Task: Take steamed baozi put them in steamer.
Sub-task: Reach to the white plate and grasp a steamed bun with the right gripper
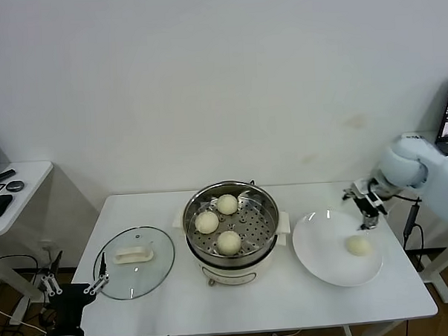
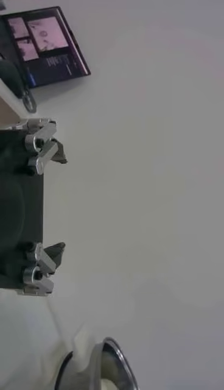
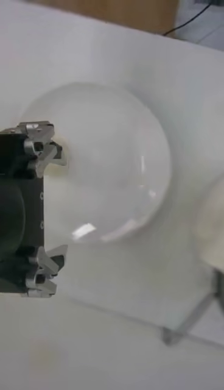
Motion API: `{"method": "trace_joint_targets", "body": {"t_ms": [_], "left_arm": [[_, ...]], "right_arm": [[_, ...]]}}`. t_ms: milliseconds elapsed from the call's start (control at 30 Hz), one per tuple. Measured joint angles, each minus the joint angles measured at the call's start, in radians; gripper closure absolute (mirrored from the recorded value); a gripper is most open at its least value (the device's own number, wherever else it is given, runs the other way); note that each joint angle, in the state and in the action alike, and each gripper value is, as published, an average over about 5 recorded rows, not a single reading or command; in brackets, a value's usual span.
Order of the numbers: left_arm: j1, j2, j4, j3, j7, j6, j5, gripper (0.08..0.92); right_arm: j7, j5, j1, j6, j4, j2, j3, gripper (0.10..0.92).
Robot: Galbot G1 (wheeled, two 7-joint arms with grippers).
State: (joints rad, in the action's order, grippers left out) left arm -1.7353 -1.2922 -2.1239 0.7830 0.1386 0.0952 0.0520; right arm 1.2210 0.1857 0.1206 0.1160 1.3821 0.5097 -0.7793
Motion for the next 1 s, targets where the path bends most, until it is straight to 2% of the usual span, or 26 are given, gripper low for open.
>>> {"method": "trace_joint_targets", "body": {"t_ms": [433, 1000], "left_arm": [[-0.005, 0.002, 0.000, 0.010, -0.001, -0.008, 0.006, 0.177], [-0.003, -0.007, 0.019, 0.012, 0.004, -0.001, 0.006, 0.177]], "right_arm": [[-0.004, 0.128, -0.270, -0.055, -0.191, 0.069, 0.249, 0.203], [-0.058, 0.221, -0.352, -0.072, -0.340, 0.196, 0.341, 0.203]]}}
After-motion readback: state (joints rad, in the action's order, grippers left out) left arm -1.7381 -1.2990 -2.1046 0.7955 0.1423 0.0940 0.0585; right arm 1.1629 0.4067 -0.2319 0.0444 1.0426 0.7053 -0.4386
